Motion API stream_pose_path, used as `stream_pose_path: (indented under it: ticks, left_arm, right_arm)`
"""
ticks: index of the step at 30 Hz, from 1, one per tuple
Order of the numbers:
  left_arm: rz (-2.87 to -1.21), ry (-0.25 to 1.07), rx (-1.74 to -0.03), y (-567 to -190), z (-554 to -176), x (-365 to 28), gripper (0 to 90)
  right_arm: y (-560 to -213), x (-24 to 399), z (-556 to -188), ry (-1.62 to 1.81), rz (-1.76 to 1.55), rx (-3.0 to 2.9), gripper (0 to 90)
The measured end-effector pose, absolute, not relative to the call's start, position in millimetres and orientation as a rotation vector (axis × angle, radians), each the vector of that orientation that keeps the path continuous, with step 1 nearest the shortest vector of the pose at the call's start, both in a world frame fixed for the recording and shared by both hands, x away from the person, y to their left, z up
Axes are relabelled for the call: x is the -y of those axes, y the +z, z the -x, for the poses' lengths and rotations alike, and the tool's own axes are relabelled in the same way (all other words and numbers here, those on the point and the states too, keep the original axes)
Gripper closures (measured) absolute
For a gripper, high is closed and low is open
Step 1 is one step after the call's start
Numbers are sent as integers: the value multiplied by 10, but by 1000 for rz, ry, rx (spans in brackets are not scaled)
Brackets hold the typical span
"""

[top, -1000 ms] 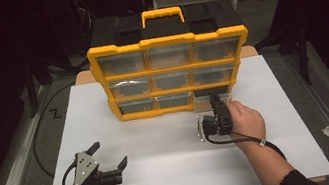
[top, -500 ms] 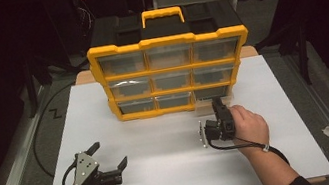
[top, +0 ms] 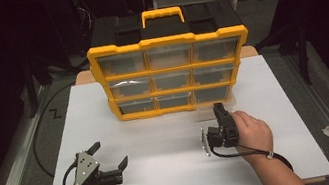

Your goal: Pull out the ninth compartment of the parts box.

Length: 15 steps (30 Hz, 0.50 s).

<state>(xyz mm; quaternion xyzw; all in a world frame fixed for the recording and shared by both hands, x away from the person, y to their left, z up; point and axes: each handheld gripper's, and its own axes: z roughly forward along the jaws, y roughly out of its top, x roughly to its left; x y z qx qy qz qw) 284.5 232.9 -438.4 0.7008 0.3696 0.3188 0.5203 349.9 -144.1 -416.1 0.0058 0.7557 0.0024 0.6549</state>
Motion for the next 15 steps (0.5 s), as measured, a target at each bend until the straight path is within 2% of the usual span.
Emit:
stream_pose_path:
  ticks: [15]
  left_arm:
    - [-1680, 763, -887, -4384, -2845, -2336, 2]
  right_arm:
    - [-4165, 1469, -3375, 1, 7, -1707, 782]
